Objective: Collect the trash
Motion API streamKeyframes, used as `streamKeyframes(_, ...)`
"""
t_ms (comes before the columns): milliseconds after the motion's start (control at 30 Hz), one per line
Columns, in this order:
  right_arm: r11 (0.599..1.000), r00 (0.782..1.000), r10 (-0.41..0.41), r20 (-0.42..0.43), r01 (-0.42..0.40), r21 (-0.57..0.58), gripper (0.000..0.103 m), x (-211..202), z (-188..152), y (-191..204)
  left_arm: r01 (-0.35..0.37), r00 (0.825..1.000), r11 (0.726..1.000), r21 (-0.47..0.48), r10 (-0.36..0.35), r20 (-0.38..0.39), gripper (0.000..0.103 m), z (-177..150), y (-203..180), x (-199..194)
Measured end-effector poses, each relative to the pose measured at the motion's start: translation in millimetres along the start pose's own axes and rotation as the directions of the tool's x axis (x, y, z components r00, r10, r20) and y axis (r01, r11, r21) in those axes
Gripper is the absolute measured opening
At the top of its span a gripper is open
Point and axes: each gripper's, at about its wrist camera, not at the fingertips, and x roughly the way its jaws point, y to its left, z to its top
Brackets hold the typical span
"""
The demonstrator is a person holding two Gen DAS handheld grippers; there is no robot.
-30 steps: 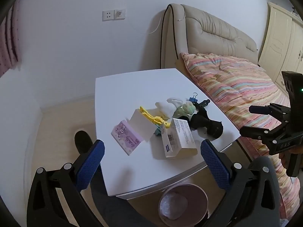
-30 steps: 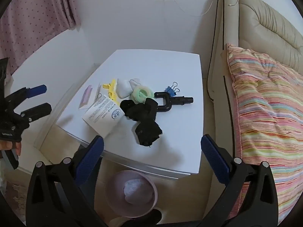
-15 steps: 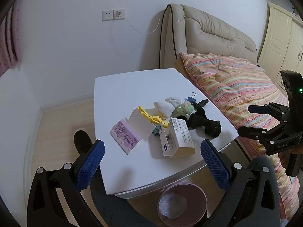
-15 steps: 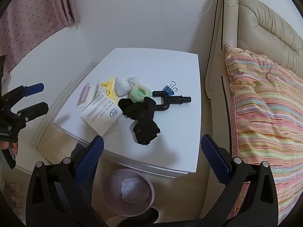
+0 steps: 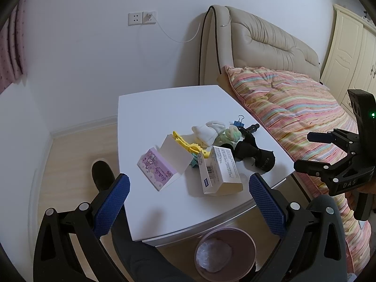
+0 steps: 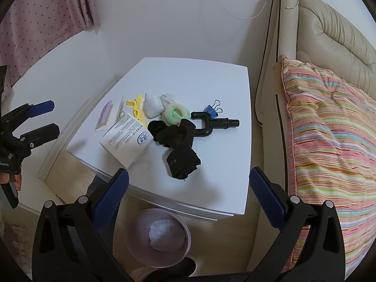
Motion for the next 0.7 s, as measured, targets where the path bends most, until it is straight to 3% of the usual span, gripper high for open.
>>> streamKeyframes(700, 0.999, 0.999, -0.005, -0.044, 0.003, -0.035, 0.1, 10, 9, -6, -0.002, 1.0, 1.0, -0.015, 0.002, -0.002, 0.097, -2, 3, 3)
